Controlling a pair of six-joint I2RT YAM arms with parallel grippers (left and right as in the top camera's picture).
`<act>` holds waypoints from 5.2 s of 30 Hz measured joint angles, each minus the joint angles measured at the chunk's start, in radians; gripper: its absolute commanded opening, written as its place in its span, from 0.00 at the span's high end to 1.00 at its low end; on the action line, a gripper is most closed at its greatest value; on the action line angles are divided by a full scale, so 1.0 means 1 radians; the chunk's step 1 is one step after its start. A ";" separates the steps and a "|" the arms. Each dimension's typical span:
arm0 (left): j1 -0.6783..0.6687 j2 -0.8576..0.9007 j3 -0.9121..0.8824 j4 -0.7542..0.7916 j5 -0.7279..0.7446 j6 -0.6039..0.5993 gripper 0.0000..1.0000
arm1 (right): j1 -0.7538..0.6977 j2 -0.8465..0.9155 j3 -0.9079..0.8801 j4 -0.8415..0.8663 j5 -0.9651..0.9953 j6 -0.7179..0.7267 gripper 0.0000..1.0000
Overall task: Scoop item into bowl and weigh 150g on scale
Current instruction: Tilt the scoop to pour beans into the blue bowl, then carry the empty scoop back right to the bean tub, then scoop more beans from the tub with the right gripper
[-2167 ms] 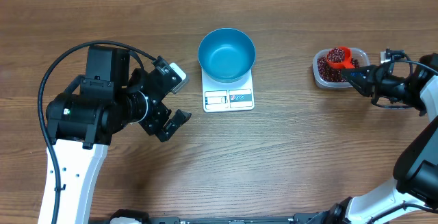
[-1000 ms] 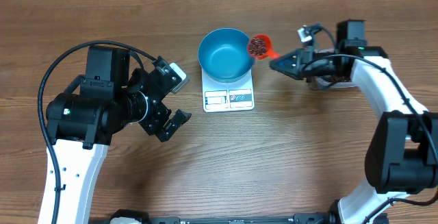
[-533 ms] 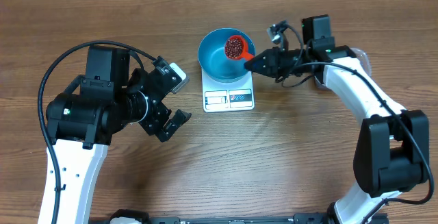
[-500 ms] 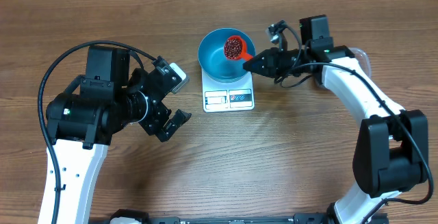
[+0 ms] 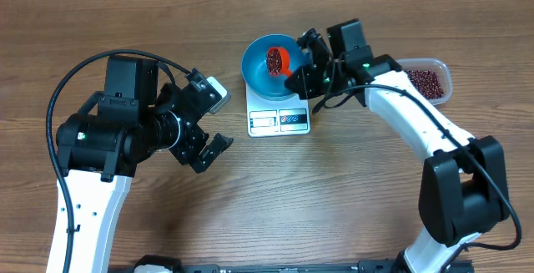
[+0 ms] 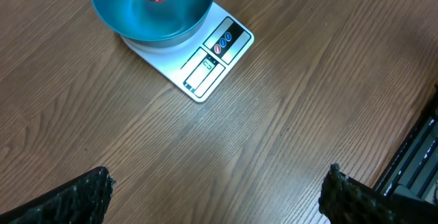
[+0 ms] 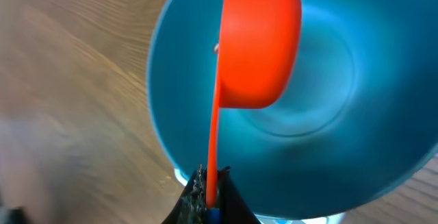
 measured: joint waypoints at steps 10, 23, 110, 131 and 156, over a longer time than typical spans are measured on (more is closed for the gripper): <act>0.000 0.000 0.000 0.000 0.000 0.000 0.00 | 0.061 0.000 0.051 -0.068 0.200 -0.090 0.96; 0.000 0.000 0.000 0.000 0.000 0.000 0.00 | 0.077 0.000 0.053 -0.109 0.301 -0.152 0.96; 0.000 0.000 0.000 0.000 0.000 0.000 0.00 | -0.174 -0.429 0.058 -0.676 0.845 0.003 0.96; 0.000 0.000 0.000 0.000 0.000 0.000 0.00 | -0.436 -0.029 0.042 -0.481 0.773 -0.113 0.96; 0.000 0.000 0.000 0.000 0.000 0.000 0.00 | -0.445 0.008 0.042 -0.375 0.808 -0.198 0.96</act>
